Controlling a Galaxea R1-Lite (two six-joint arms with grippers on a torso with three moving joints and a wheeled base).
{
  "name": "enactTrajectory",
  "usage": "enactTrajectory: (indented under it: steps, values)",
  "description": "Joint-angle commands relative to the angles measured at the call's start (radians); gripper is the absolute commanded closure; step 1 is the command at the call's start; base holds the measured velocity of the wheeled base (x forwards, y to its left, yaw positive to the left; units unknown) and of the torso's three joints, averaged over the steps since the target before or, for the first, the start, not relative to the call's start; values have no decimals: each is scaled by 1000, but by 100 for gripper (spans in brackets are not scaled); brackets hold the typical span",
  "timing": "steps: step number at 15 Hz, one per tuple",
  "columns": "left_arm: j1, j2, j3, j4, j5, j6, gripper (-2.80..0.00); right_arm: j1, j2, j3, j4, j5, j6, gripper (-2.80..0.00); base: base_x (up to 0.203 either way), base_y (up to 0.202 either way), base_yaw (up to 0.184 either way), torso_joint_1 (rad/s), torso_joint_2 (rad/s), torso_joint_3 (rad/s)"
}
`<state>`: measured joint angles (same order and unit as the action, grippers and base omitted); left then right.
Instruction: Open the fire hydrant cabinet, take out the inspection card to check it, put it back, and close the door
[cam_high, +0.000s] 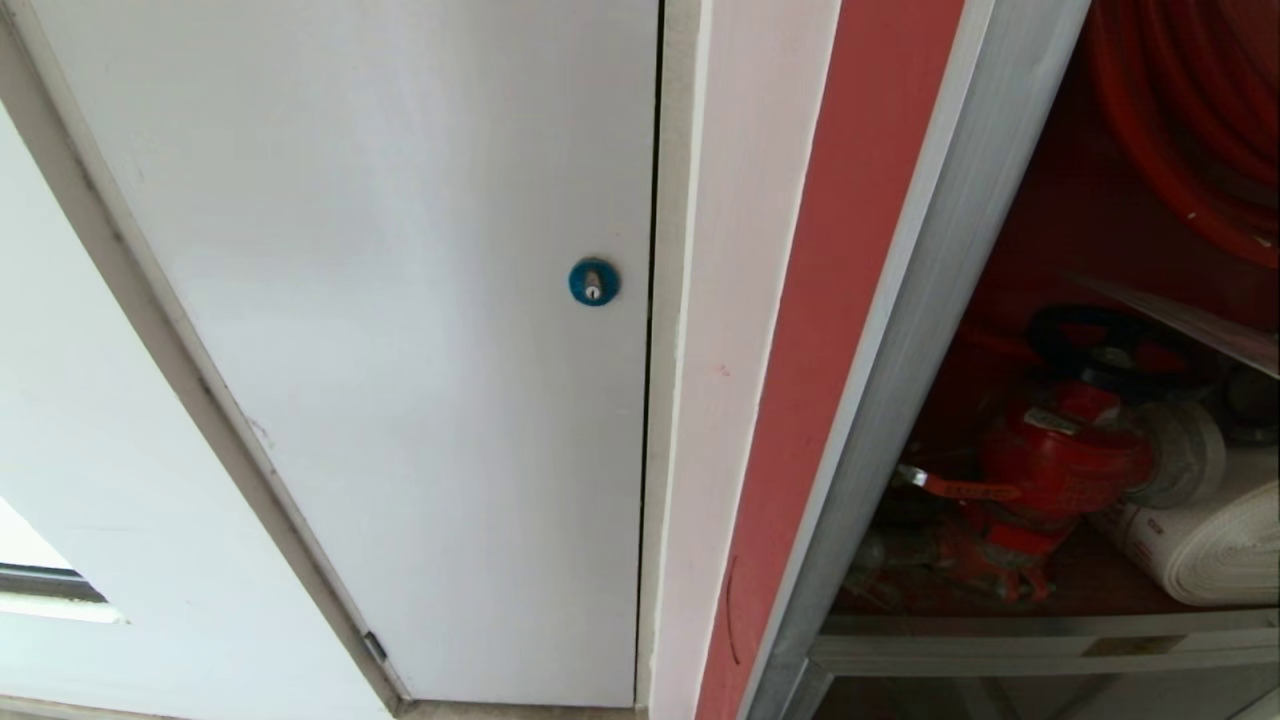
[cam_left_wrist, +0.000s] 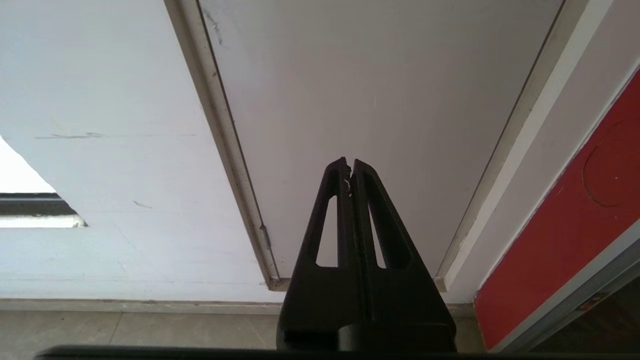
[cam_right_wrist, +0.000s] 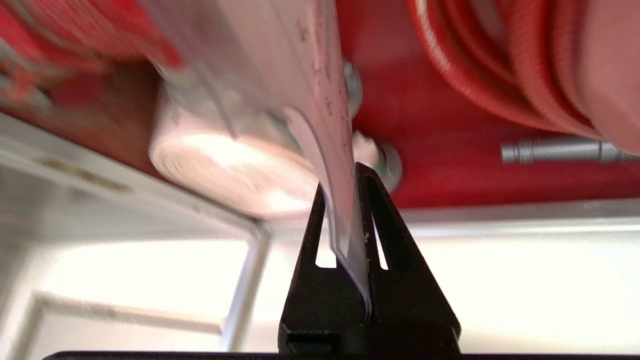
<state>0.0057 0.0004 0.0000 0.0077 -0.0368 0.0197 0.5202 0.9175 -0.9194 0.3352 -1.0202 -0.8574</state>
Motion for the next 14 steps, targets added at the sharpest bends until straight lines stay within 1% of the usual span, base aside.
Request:
enactTrajectory:
  steps: [1,2,4,6,8,10,12,14]
  values:
    - [0,1,0,0,0,0,0,-90,98,-32,1,-6,-8,0,0,0,0,0,0,0]
    - [0,1,0,0,0,0,0,-116,116,-49,1,-5,-11,0,0,0,0,0,0,0]
    - [0,1,0,0,0,0,0,-154,128,-56,0,10,-41,0,0,0,0,0,0,0]
    - [0,0,0,0,0,0,0,-178,131,-66,-2,48,-63,0,0,0,0,0,0,0]
    - [0,1,0,0,0,0,0,-246,155,-94,-2,69,-81,0,0,0,0,0,0,0]
    - [0,1,0,0,0,0,0,-264,156,-110,-1,87,-116,0,0,0,0,0,0,0]
    - [0,1,0,0,0,0,0,-312,158,-105,0,134,-128,0,0,0,0,0,0,0]
    - [0,1,0,0,0,0,0,-359,163,-111,-2,175,-159,0,0,0,0,0,0,0]
